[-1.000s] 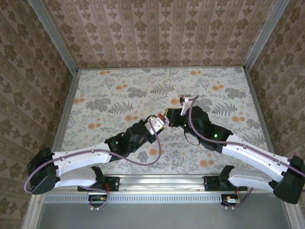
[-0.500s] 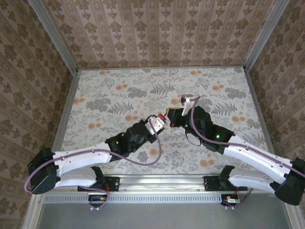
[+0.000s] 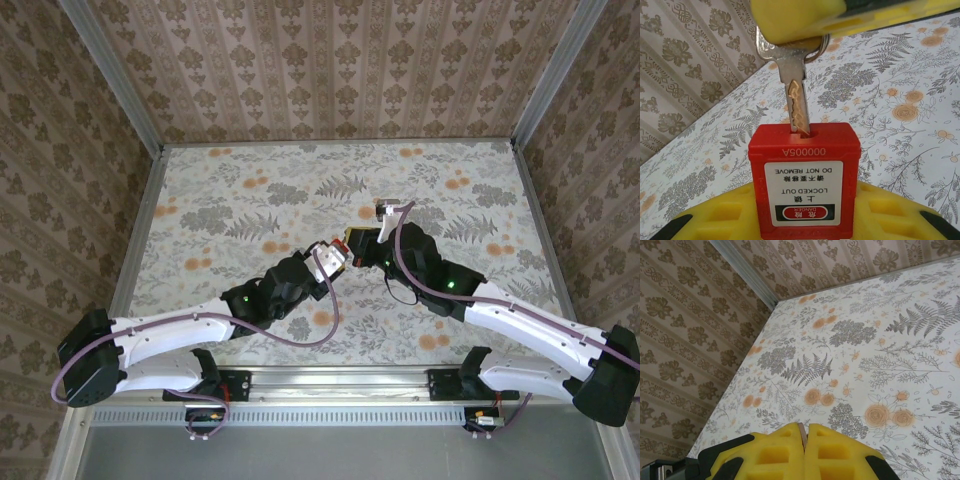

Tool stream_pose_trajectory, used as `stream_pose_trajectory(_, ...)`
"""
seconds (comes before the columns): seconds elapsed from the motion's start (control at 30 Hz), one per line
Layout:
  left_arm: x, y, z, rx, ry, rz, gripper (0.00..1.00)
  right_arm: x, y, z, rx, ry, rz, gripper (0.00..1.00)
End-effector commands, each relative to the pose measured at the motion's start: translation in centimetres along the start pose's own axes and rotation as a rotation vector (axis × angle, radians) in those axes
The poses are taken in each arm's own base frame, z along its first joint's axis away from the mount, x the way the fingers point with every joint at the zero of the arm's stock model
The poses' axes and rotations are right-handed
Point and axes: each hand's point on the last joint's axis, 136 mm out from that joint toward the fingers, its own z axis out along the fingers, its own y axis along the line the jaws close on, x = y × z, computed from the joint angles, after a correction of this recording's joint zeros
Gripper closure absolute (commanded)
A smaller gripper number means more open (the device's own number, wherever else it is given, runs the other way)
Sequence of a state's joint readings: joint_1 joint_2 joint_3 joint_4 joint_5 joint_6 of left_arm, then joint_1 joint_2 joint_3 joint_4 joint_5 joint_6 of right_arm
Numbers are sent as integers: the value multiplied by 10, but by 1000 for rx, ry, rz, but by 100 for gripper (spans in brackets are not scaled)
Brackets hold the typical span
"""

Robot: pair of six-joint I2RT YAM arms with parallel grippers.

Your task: Unlock with the key

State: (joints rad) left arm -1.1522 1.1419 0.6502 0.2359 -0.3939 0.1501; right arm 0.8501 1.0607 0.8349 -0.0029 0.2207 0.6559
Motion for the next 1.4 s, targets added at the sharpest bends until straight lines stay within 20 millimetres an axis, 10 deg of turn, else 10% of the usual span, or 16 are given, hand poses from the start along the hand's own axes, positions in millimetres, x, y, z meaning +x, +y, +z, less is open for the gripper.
stream_pose_trajectory(0.0,-31,8,-8,-22,-104,-50,67,10,-1,5,-7,21,12,97)
stream_pose_trajectory(0.63,-57,10,-17,5,-178,-59,68,69,-11,23,-24,208,-78,98)
stream_pose_trajectory(1.37,-72,23,-19,15,-202,-117,71,86,-12,24,73,272,17,100)
